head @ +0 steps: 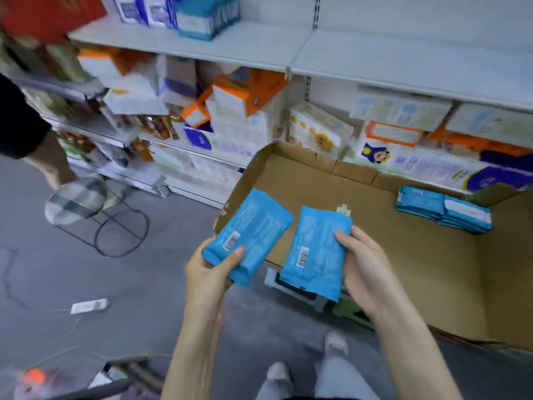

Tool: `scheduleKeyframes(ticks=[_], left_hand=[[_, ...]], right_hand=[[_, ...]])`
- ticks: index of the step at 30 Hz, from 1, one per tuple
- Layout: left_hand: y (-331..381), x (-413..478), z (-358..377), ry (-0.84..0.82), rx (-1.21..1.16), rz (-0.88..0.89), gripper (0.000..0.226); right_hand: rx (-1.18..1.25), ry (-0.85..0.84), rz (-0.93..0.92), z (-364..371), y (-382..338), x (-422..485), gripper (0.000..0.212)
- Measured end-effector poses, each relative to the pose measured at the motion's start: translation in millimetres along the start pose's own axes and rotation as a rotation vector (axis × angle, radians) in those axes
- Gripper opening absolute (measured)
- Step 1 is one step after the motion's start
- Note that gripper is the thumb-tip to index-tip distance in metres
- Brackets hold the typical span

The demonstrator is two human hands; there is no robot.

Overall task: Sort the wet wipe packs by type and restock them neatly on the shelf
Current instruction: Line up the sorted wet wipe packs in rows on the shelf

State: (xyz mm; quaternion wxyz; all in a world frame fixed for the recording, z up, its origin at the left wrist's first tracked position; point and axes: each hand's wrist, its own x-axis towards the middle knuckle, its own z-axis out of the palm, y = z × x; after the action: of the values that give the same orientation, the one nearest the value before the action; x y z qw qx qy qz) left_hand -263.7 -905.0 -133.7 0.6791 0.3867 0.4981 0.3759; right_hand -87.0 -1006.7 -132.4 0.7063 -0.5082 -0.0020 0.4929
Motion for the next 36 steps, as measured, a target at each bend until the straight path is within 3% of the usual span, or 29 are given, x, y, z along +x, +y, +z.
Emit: scheduleKeyframes(ticks=[3, 7, 14, 19, 23, 30, 36], left_hand=[[14, -3, -17, 0.04, 0.049, 0.041, 0.009], [28, 3, -27, 0.038, 0.066, -0.01, 0.022], [64, 39, -29, -0.154, -0.009, -0.081, 0.044], [102, 89, -25, -0.152, -0.006, -0.056, 0.024], [127, 123, -11, -0.238, 0.02, -0.043, 0.032], [144, 170, -13, -0.264, -0.209, -0.069, 0.037], [158, 207, -11, -0.364, -0.08, -0.015, 0.045]], right_hand=[[-0.094, -0.113, 0.001, 39, 2, -11, 0.032], [-0.189, -0.105, -0.055, 71, 5, -9, 0.026], [-0.225, -0.122, -0.096, 114, -10, 28, 0.02], [-0.186, -0.168, -0.062, 153, -24, 73, 0.02], [-0.18, -0.233, -0.052, 185, -29, 103, 0.021], [-0.247, -0.199, -0.109, 219, -40, 149, 0.02], [-0.322, -0.302, -0.163, 271, -10, 170, 0.029]])
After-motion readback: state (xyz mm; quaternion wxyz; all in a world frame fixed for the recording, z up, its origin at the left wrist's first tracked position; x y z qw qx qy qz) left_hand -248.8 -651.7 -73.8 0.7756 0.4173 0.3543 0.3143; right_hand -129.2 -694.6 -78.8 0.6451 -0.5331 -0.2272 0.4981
